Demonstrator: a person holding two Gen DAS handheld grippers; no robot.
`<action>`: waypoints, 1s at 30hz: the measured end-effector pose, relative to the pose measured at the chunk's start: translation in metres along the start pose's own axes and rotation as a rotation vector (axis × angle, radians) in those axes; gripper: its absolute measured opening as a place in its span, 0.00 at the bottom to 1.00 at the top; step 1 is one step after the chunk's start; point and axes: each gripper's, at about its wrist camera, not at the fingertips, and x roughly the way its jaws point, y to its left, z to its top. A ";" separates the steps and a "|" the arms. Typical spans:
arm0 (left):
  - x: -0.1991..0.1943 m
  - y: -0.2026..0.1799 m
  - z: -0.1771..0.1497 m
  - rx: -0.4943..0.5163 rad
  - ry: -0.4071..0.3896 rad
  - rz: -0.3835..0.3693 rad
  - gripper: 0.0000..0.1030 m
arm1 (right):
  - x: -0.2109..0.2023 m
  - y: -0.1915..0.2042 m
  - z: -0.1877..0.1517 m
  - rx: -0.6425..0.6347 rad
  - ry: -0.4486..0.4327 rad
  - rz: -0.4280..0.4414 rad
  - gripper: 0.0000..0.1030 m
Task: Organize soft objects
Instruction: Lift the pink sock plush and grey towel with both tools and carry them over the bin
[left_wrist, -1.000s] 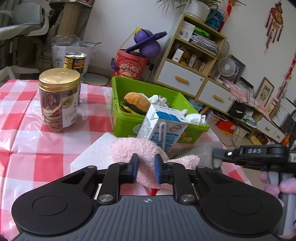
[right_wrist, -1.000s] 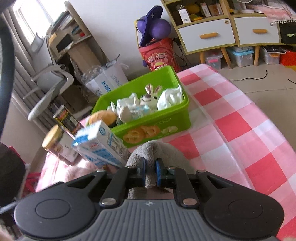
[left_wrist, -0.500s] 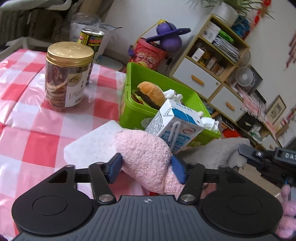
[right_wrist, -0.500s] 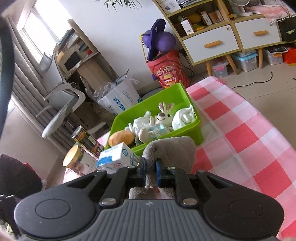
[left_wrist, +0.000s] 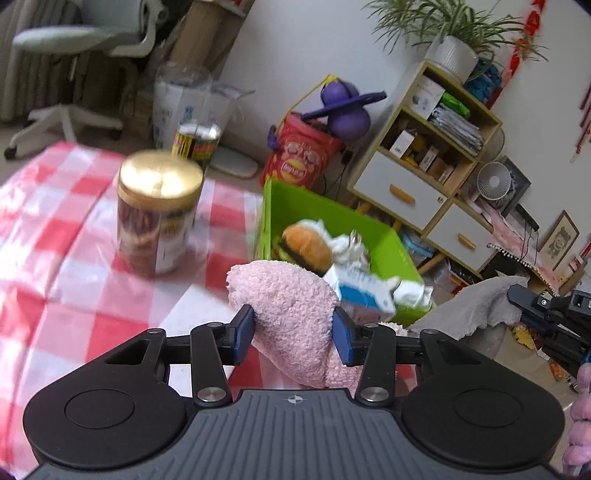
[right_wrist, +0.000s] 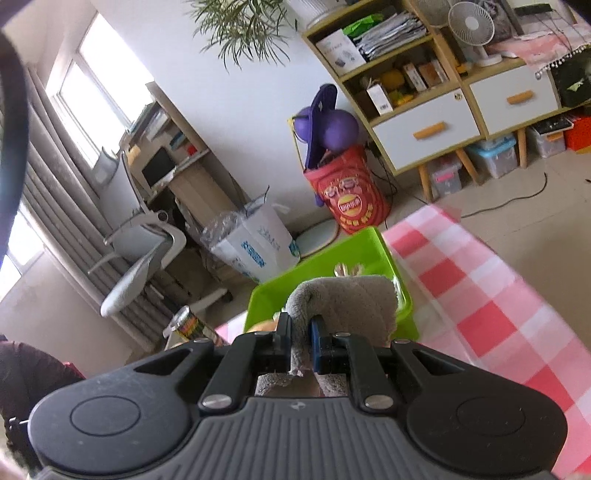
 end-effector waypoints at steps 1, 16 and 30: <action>-0.001 -0.002 0.006 0.009 -0.007 -0.004 0.44 | 0.001 0.001 0.004 0.000 -0.007 0.001 0.00; 0.050 -0.037 0.085 0.184 -0.029 -0.025 0.44 | 0.046 -0.002 0.048 0.030 -0.106 0.003 0.00; 0.162 -0.062 0.094 0.624 0.092 0.169 0.44 | 0.117 -0.020 0.040 -0.076 -0.089 -0.080 0.00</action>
